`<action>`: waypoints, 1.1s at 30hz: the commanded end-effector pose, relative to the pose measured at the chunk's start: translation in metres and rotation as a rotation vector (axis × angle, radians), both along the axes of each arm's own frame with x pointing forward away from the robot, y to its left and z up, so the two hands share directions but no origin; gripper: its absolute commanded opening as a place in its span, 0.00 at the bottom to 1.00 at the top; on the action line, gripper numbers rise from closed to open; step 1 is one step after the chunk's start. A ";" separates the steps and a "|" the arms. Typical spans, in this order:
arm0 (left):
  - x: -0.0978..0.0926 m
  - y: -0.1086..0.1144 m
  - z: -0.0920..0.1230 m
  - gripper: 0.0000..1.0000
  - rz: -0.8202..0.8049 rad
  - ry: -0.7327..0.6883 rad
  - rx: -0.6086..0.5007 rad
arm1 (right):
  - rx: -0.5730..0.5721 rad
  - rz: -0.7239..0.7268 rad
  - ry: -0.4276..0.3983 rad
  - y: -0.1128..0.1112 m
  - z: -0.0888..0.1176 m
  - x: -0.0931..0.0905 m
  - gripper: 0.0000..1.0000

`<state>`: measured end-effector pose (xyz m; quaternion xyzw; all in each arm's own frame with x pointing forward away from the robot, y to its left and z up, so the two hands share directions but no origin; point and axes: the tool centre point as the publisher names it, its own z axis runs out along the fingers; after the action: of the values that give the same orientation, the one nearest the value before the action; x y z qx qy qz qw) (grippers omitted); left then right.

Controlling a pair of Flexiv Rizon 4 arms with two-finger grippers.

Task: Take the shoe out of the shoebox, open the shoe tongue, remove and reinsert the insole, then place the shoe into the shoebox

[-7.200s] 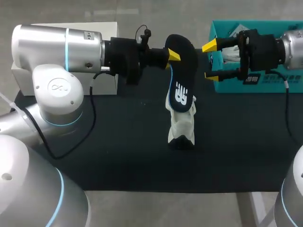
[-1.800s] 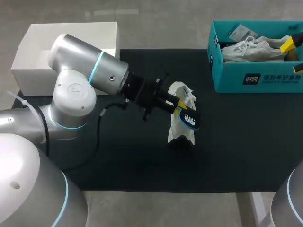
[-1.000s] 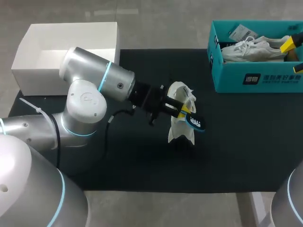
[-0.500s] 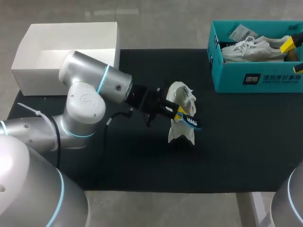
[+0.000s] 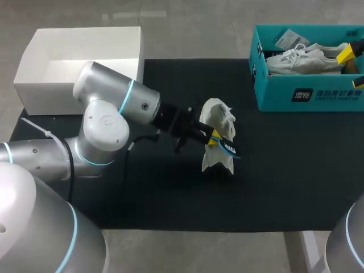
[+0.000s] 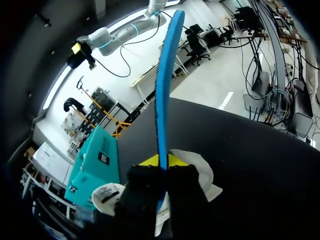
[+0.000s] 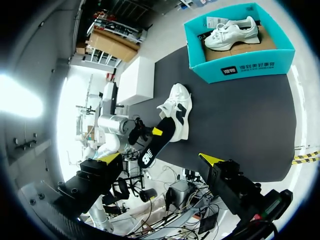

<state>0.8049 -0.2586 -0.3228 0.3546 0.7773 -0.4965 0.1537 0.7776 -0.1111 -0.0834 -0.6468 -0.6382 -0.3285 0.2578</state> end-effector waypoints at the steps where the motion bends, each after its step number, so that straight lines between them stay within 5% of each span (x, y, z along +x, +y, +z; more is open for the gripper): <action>1: 0.008 -0.005 -0.008 0.00 0.005 0.009 0.006 | -0.003 0.001 0.002 0.000 0.000 0.001 1.00; 20: 0.041 -0.004 -0.024 0.00 0.104 0.025 0.047 | -0.003 0.001 0.002 0.000 0.000 0.001 1.00; 31: 0.038 0.000 -0.023 0.00 0.127 0.031 0.064 | -0.003 0.001 0.002 0.000 0.000 0.001 1.00; 33: 0.035 0.000 -0.018 0.14 0.122 0.030 0.053 | -0.003 0.001 0.002 0.000 0.000 0.001 1.00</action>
<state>0.8439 -0.2601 -0.3452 0.3019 0.8141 -0.4696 0.1600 0.7776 -0.1111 -0.0834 -0.6468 -0.6383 -0.3284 0.2578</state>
